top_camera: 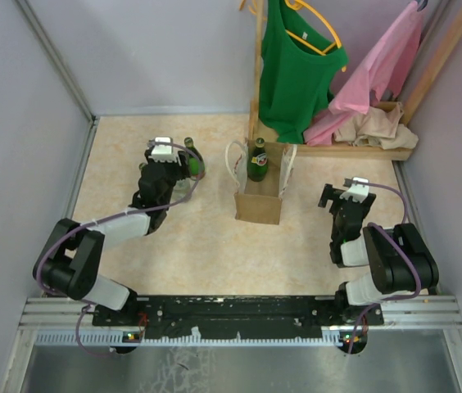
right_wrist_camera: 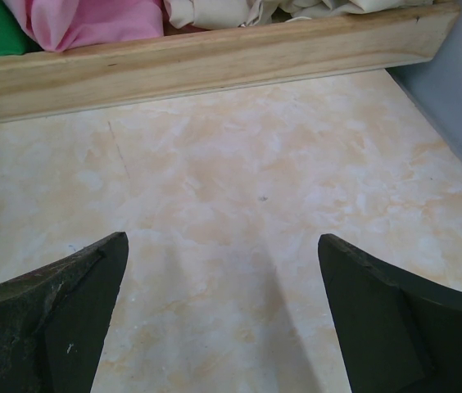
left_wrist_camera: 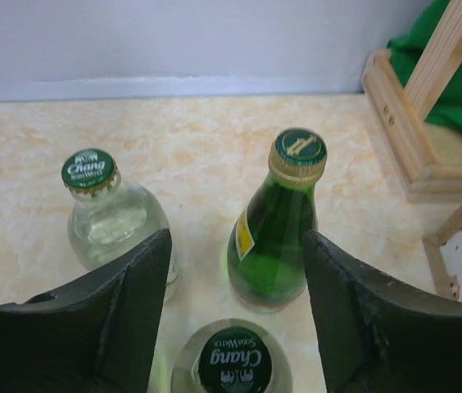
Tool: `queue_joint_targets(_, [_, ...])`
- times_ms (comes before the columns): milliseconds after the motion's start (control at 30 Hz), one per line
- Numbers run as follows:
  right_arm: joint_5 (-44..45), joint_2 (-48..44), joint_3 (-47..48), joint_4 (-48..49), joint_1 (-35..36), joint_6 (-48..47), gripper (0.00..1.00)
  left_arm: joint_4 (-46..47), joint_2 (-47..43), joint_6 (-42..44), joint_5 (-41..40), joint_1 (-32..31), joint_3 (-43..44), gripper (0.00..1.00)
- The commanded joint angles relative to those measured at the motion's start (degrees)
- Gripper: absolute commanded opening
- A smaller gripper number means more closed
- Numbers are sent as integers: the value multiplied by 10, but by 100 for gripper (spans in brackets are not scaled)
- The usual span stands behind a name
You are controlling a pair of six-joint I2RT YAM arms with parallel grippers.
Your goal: Take the beverage out of the canvas bag
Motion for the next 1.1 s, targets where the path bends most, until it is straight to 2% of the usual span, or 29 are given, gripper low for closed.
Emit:
queue_joint_targets(0, [2,-10,11,26,-1,1,99,57,-11,-16,-13,4,13,76])
queue_joint_targets(67, [2,-10,11,26,0,1,99,54,-14,-16,-14,3,14,81])
queue_joint_targets(100, [2,-10,11,27,-1,2,99,51,-17,-16,-12,4,16,86])
queue_joint_targets(267, [3,-10,11,26,-1,1,99,34,-57,-21,10,2,22,90])
queue_joint_targets(400, [2,-10,11,27,-1,1,99,10,-110,-11,47,0,38,99])
queue_joint_targets(633, [2,-10,11,27,-1,1,99,-63,-160,37,122,-49,128,99])
queue_joint_targets(733, [2,-10,11,27,-1,1,99,-119,-126,54,189,-79,203,97])
queue_joint_targets(867, [3,-10,11,26,-1,1,99,-184,-39,47,284,-101,313,97])
queue_joint_targets(1067, [3,-10,11,27,-1,2,99,-231,94,31,331,-116,436,97])
